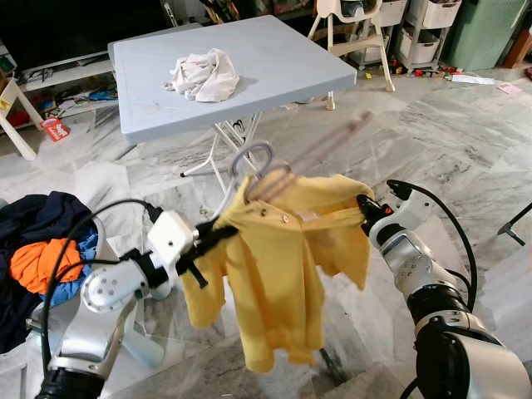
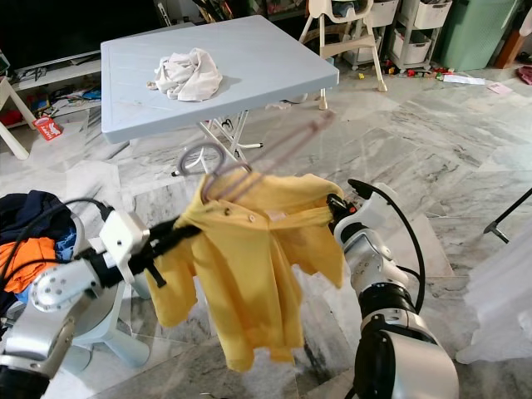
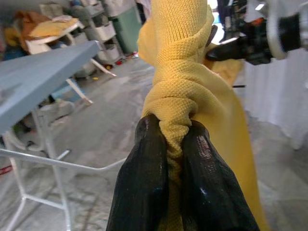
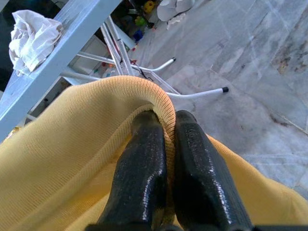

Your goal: Hang hanger

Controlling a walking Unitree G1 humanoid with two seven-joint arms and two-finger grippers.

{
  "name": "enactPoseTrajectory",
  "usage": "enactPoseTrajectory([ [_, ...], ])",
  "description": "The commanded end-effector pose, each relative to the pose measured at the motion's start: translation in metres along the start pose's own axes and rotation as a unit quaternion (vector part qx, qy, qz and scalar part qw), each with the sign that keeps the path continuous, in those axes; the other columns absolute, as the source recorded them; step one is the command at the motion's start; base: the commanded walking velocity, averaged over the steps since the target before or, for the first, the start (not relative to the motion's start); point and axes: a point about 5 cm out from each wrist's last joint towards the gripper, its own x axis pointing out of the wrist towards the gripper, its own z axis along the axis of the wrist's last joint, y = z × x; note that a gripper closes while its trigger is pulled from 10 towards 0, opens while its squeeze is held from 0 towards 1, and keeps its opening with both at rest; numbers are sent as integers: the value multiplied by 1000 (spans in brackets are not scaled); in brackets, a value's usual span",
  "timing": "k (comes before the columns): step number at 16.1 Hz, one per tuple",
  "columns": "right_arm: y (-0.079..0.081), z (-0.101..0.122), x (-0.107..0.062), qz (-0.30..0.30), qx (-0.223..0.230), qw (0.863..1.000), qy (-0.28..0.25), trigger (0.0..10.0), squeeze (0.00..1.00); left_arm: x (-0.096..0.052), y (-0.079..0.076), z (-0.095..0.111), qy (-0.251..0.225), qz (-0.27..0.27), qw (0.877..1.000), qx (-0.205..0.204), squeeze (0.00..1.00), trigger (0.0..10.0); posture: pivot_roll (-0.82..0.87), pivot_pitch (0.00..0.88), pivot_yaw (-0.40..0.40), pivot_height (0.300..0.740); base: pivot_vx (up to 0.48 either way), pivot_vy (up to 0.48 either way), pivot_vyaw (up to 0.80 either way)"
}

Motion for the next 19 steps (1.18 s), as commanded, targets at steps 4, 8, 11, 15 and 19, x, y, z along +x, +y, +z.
enactPoseTrajectory([
  [4, 4, 7, 3, 5, -33, 999, 0, 0, 0, -5, -9, 1, 0, -55, 998, -19, 0, 0, 40, 29, 45, 740, 0, 0, 0],
  [8, 0, 15, 3, -3, -56, 998, -5, 0, 0, -14, -8, -7, 19, -62, 997, -39, 0, 0, 46, 30, 49, 740, 0, 0, 0],
  [11, 0, 26, 4, -5, -75, 997, -19, 0, 0, -22, -9, -20, 47, -56, 996, -45, 0, 0, 45, 31, 50, 740, 0, 0, 0],
  [15, 3, 49, 6, -2, -107, 993, -53, 0, 0, -31, -13, -32, 74, -59, 994, -50, 0, 0, 40, 35, 48, 740, 0, 0, 0],
  [19, 5, 65, 6, 1, -123, 989, -76, 0, 0, -36, -17, -40, 98, -72, 991, -50, 0, 0, 36, 39, 50, 740, 0, 0, 0],
])
